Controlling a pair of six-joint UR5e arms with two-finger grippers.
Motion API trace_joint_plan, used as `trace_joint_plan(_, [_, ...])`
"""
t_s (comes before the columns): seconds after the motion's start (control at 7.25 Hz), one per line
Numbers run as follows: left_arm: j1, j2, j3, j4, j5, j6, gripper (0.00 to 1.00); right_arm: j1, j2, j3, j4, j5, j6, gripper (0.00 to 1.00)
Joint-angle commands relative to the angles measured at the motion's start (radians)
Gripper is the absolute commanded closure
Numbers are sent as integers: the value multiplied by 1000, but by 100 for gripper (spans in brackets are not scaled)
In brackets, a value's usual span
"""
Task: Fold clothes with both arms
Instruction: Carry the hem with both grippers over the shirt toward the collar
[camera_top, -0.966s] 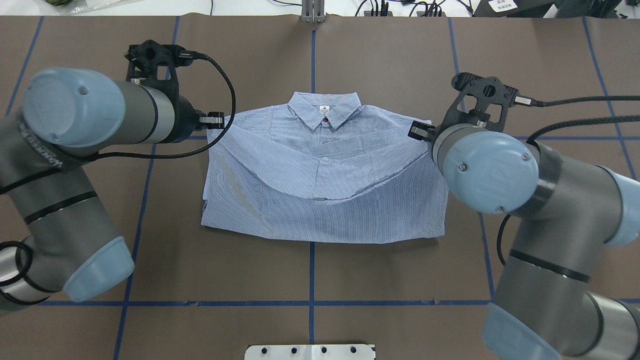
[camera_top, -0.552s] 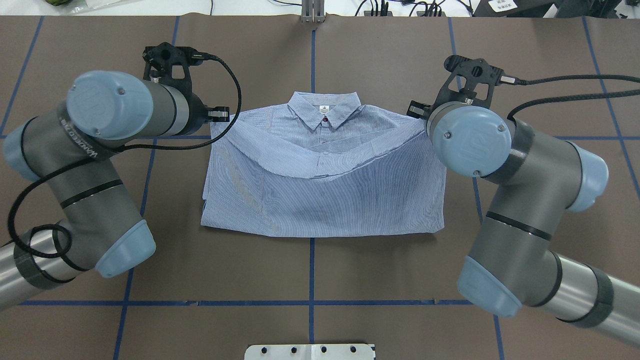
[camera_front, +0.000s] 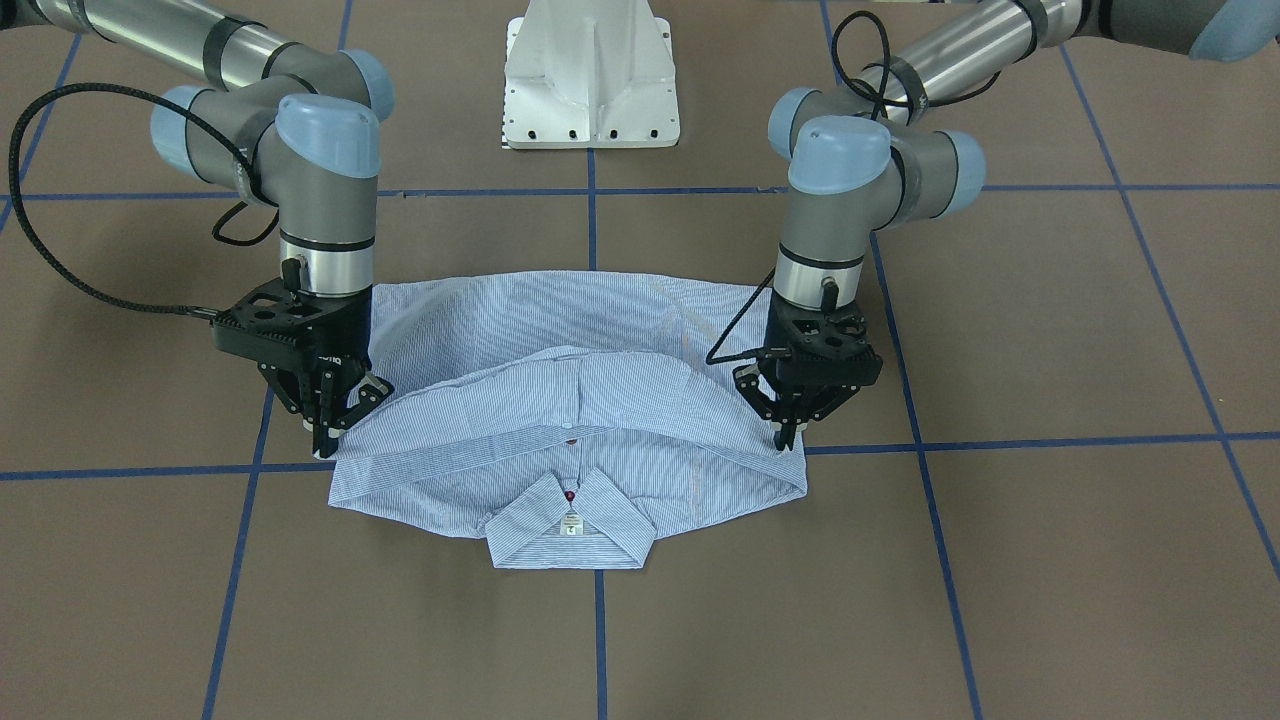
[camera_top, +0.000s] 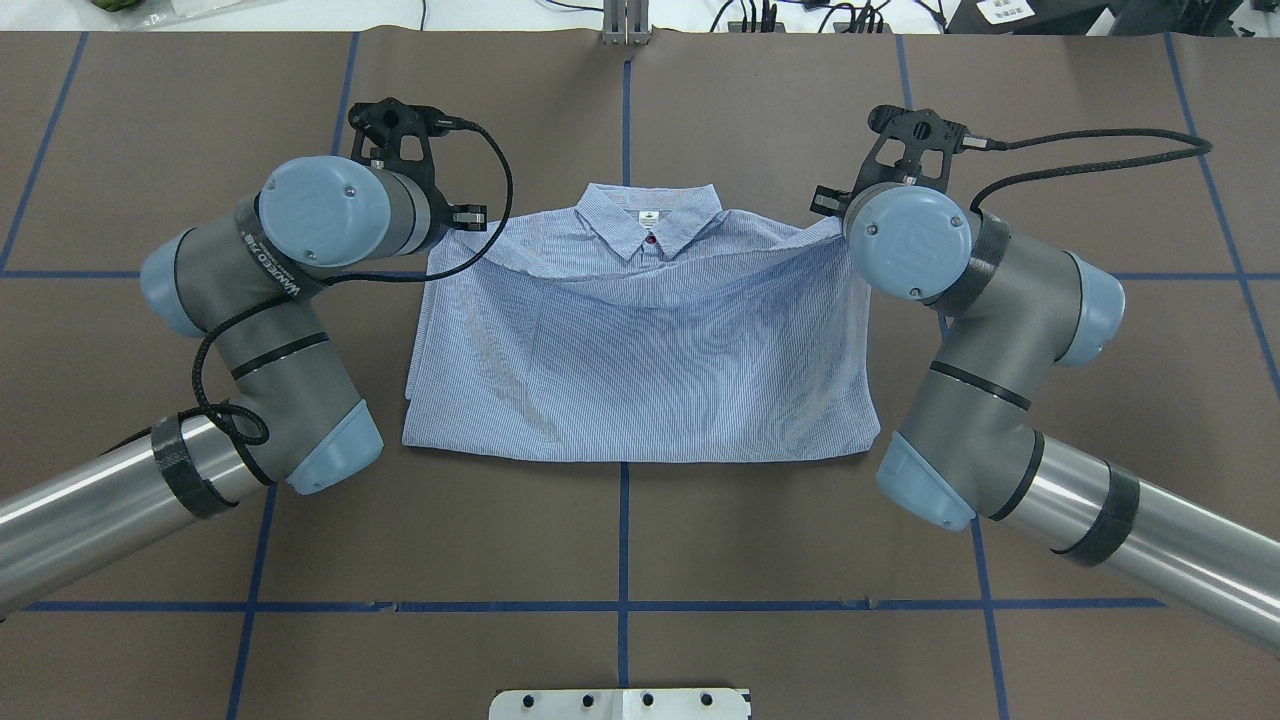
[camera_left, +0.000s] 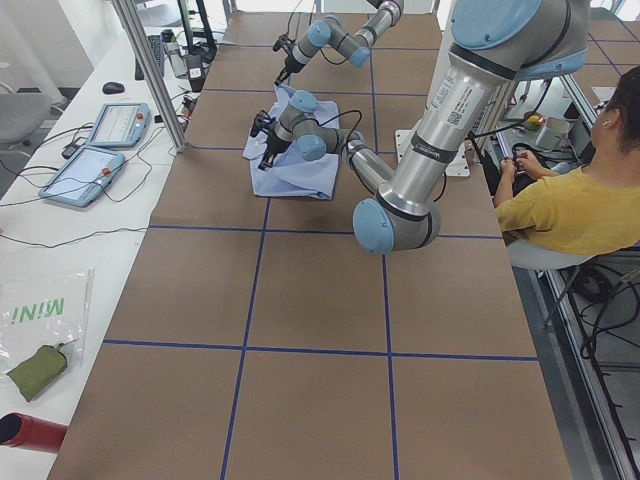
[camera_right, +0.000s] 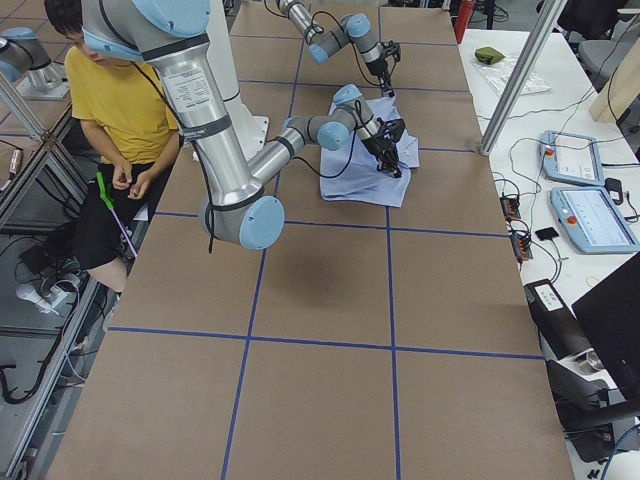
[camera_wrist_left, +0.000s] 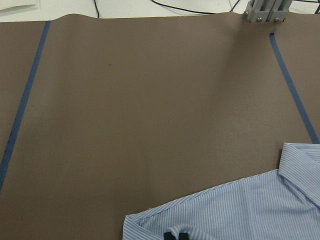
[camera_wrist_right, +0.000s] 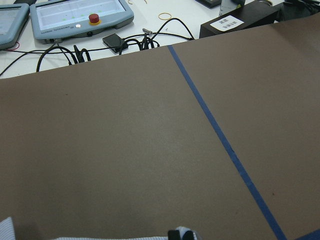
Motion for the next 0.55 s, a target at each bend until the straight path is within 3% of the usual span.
trace_joint_plan(0.0, [-1,-2,43,-28,2,16,100,19,0,-31,20,7,-39,100])
trace_joint_plan(0.41, [-7,-2,44,-62,-1,83,100,27,31,-81,24,27,-54,100])
